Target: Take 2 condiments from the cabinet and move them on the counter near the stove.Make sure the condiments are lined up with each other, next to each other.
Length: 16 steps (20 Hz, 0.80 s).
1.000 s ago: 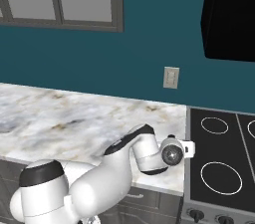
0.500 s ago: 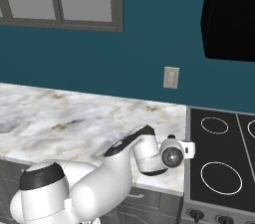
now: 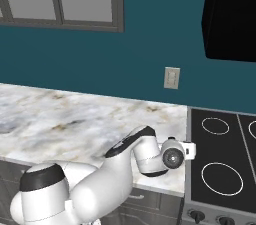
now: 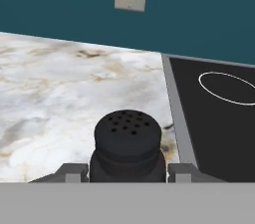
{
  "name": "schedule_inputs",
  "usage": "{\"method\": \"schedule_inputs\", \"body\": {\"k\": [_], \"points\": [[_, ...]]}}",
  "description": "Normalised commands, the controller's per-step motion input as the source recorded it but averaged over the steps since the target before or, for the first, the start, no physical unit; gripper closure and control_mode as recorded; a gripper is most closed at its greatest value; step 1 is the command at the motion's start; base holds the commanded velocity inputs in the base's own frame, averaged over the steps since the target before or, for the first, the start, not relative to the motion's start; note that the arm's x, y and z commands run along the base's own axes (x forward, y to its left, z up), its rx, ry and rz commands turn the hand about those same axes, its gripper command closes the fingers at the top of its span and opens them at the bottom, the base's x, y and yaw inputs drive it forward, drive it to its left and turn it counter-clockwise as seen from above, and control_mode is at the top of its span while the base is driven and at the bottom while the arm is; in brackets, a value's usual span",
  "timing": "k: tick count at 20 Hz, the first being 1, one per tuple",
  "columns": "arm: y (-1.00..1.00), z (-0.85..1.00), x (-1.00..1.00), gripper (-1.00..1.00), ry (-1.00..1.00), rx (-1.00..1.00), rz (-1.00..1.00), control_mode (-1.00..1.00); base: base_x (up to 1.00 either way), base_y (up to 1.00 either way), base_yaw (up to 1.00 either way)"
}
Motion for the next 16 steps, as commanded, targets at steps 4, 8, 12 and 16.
{"method": "schedule_inputs", "body": {"k": [4, 8, 12, 16], "points": [[0.0, -0.09, 0.0, -1.0, 0.0, 0.0, 0.0, -1.0, 0.0, 0.0, 0.0], [0.0, -0.03, 0.0, -1.0, -0.02, 0.0, 0.01, -1.0, 0.0, 0.0, 0.0], [0.0, 0.19, -0.03, -1.0, -0.13, 0.0, 0.03, -1.0, 0.0, 0.0, 0.0], [0.01, 0.63, -0.28, -1.0, -0.12, -0.03, 0.02, -1.0, 0.0, 0.0, 0.0]]}}
